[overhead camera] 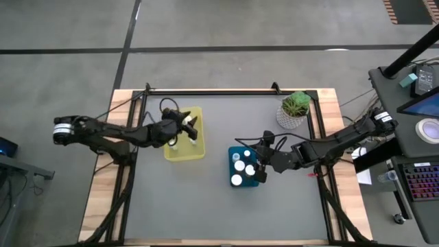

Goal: Pick and place medicine bottles into bin by pill shape (circle, oval)
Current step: Return to Home Position

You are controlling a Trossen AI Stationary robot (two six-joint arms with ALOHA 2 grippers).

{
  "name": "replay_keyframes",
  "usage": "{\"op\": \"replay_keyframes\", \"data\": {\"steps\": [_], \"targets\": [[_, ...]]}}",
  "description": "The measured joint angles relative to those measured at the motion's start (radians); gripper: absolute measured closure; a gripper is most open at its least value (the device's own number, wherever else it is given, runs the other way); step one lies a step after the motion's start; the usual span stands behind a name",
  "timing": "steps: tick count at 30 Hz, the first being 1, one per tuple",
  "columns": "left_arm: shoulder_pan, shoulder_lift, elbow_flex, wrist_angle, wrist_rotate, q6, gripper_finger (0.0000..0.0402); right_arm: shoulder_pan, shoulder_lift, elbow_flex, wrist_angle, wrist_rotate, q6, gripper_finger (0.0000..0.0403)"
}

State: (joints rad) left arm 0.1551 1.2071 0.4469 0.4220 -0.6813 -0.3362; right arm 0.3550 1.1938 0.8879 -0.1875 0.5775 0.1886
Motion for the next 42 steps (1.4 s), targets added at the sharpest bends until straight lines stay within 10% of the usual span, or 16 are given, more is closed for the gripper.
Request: {"op": "replay_keyframes", "data": {"steps": [17,34,42], "targets": [[-0.493,-0.382,-0.016,0.005,0.079,0.606,0.0222,-0.027,-0.023,-0.161,0.235,-0.069,-0.327,0.017],[-0.51,-0.684,-0.149,-0.171,0.185,0.534,0.0389,-0.133,-0.295,-0.407,0.569,-0.387,-0.513,0.017],[-0.508,-0.797,-0.257,-0.168,0.184,0.552,0.0396,-0.168,-0.483,-0.527,0.6,-0.403,-0.511,0.017]]}}
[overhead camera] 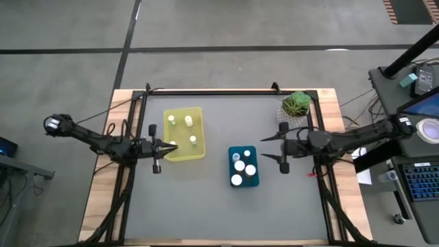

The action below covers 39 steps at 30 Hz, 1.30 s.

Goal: Pick and place medicine bottles into bin by pill shape (circle, oval)
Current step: Return to Home Position

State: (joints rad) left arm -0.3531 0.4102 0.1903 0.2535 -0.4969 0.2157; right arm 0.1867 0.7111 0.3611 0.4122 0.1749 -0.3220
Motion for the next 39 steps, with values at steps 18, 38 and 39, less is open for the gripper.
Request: {"op": "replay_keyframes", "data": {"steps": [18,38,39], "targets": [[0.0,-0.389,-0.182,-0.012,-0.006,0.013,0.04,-0.037,-0.508,-0.236,-0.053,-0.001,-0.066,0.017],[0.0,-0.362,-0.184,-0.073,-0.041,-0.005,0.0401,-0.068,-0.685,-0.348,-0.131,0.019,-0.041,0.017],[0.0,-0.364,-0.183,-0.074,-0.042,-0.02,0.0401,-0.068,-0.686,-0.348,-0.131,0.036,-0.001,0.017]]}}
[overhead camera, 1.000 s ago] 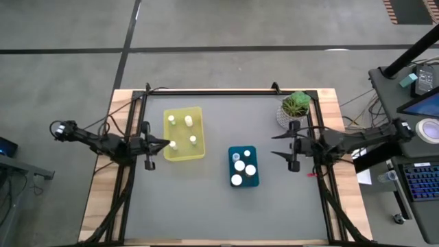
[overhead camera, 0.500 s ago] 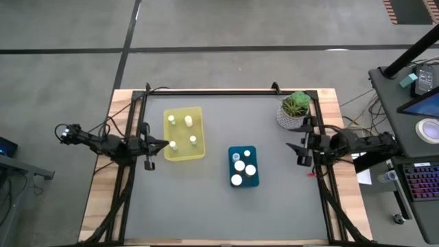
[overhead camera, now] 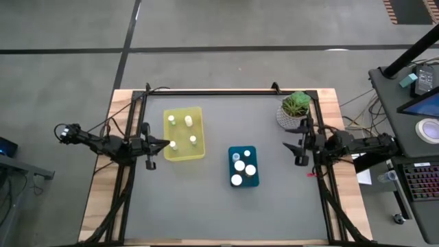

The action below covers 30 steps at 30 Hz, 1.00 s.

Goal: Pick and place medicine bottles into bin by pill shape (circle, oval)
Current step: Return to Home Position

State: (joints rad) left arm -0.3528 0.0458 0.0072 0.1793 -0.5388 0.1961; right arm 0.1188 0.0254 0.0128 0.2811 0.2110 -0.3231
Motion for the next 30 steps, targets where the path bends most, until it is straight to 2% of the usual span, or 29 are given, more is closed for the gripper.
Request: {"op": "replay_keyframes", "data": {"steps": [5,11,30], "targets": [[0.0,0.005,0.001,-0.001,-0.002,-0.005,0.0401,0.0,0.003,0.0,-0.026,0.047,0.204,0.017],[0.0,0.019,0.001,-0.003,-0.002,-0.006,0.0401,0.0,0.003,0.0,-0.032,0.048,0.328,0.017],[0.0,0.046,0.001,0.0,-0.003,-0.006,0.0401,0.0,0.003,-0.001,-0.042,0.048,0.331,0.017]]}}
